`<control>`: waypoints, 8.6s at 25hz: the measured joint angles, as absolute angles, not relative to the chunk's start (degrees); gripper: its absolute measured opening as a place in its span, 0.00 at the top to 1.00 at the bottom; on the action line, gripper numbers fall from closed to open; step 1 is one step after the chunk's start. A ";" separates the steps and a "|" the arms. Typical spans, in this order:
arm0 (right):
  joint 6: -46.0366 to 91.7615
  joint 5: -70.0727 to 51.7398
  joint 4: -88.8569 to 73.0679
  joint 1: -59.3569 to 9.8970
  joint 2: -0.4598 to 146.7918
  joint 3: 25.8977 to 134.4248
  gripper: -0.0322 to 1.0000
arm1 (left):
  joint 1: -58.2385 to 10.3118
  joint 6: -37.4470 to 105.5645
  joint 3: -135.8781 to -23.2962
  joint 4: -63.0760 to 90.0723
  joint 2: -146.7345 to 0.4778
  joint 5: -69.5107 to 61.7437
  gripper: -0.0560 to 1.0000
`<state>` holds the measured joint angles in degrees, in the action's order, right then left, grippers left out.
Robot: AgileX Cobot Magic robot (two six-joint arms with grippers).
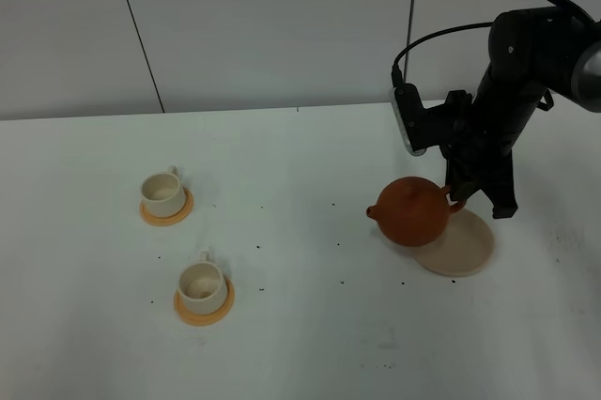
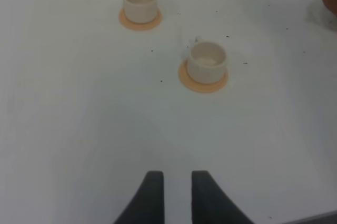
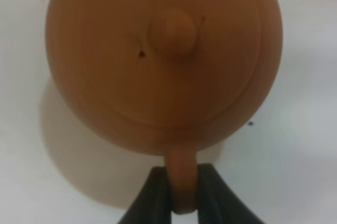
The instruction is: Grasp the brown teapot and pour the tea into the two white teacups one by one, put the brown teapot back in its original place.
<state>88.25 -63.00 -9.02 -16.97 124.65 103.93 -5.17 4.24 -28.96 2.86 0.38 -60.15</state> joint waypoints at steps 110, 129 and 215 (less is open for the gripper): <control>82.62 -49.42 -29.91 -5.05 117.32 82.37 0.88 | -5.17 4.29 -28.96 2.86 0.38 -60.15 0.75; 82.14 -49.86 -30.38 -4.51 117.20 82.00 0.88 | -5.17 4.30 -28.96 2.86 0.38 -60.15 0.75; 60.56 -52.80 -13.37 -10.64 118.45 87.00 0.71 | -5.17 4.29 -28.96 2.86 0.38 -60.15 0.74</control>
